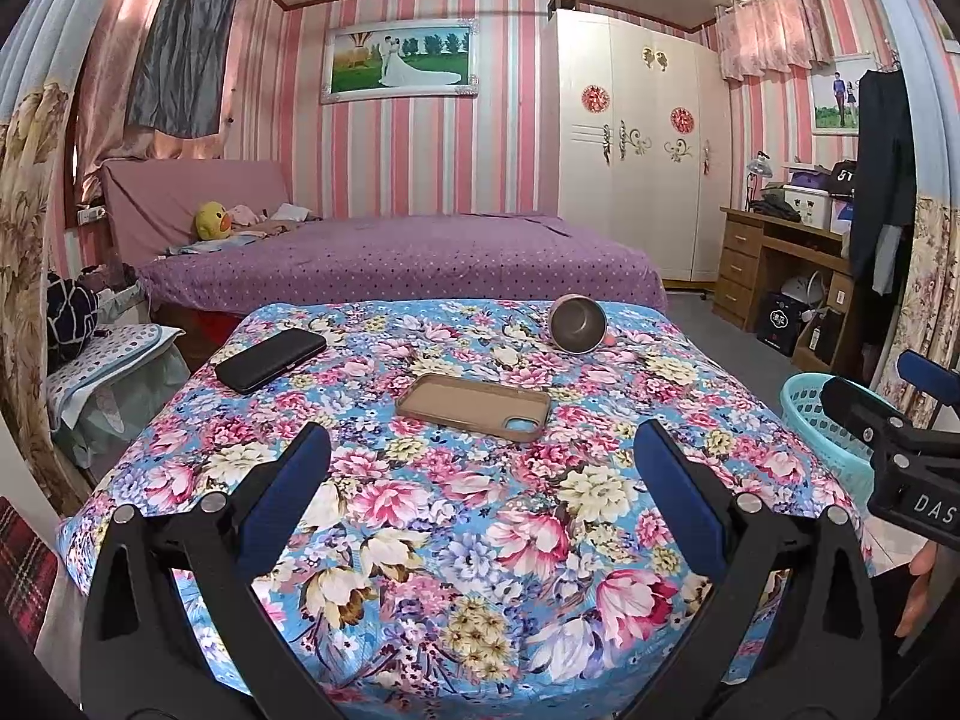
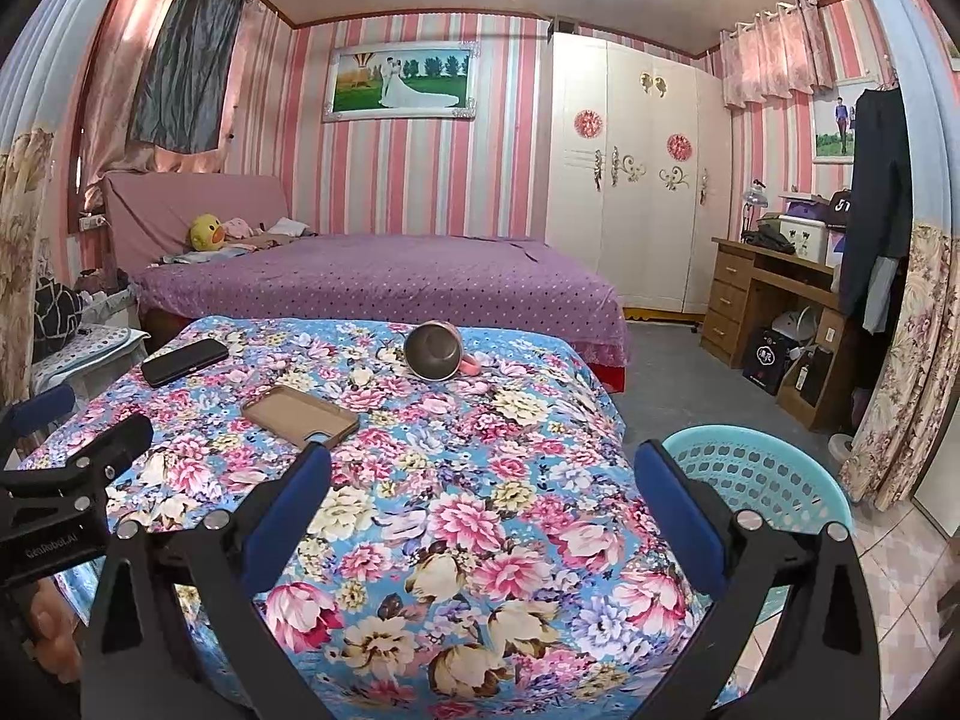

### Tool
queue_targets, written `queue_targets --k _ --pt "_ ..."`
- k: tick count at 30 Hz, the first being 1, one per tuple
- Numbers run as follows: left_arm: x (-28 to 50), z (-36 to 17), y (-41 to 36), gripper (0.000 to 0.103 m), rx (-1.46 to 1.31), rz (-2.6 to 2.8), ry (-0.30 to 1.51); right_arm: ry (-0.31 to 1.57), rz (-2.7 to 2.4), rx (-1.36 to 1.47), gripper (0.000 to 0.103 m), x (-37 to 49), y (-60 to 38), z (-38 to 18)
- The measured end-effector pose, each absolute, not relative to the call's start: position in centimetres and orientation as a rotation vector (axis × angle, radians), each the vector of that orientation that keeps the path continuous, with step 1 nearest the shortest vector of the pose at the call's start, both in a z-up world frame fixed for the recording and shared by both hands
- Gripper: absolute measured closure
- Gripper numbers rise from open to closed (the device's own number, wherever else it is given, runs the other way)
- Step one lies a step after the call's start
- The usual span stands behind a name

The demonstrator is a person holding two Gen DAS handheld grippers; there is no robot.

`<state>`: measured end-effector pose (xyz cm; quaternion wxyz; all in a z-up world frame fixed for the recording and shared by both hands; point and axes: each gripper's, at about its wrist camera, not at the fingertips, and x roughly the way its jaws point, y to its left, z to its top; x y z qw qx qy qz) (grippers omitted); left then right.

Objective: Collect trash

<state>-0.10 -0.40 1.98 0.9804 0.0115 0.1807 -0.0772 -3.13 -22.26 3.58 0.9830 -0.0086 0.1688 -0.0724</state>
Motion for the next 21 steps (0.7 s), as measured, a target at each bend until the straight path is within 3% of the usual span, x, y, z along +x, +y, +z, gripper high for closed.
queue_targets --k 21 --pt "-0.24 2.4 -0.18 0.005 0.017 -0.154 0.363 0.34 -0.145 -0.022 0.004 -3.26 -22.18 3.73"
